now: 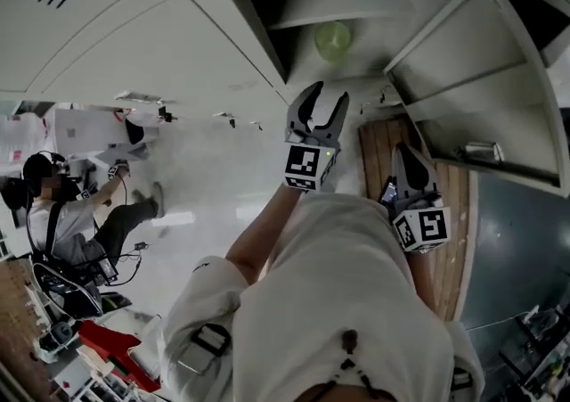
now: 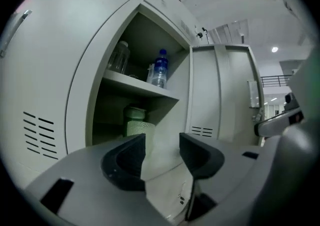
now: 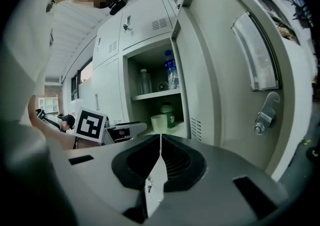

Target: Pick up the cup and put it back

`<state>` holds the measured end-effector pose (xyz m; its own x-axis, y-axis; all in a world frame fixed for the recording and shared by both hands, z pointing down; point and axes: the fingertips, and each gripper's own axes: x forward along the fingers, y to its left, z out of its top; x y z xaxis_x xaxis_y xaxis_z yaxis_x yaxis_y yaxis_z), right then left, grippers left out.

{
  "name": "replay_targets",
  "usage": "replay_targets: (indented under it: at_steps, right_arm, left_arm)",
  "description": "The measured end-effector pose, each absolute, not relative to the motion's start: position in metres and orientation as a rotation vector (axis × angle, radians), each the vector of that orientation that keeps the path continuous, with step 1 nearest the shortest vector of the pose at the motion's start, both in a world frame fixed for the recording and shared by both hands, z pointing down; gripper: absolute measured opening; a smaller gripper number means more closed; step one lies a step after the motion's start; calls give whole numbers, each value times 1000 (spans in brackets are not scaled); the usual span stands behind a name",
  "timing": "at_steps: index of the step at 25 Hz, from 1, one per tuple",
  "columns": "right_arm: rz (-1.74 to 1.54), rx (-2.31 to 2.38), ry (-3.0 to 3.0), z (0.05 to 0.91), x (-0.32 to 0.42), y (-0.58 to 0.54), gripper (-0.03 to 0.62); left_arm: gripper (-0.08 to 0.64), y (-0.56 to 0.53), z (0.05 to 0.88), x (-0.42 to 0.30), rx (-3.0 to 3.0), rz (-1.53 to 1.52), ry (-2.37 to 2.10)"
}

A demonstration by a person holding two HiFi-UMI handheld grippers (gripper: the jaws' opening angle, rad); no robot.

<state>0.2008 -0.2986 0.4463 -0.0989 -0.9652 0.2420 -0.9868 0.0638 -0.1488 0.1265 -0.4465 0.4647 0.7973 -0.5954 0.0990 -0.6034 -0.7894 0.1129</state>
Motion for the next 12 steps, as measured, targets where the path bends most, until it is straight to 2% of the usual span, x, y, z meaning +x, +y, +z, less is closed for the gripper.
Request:
replay_targets:
  at_steps: [6,12]
  right_arm:
    - [452,2152,-2143,452,212,-308,26]
    - [456,2217,-2096,453,218,-321,26]
  left_arm:
    - [327,-491,469,142,2851,145,-1045]
    - [377,-517,471,151,2851,131,-1136]
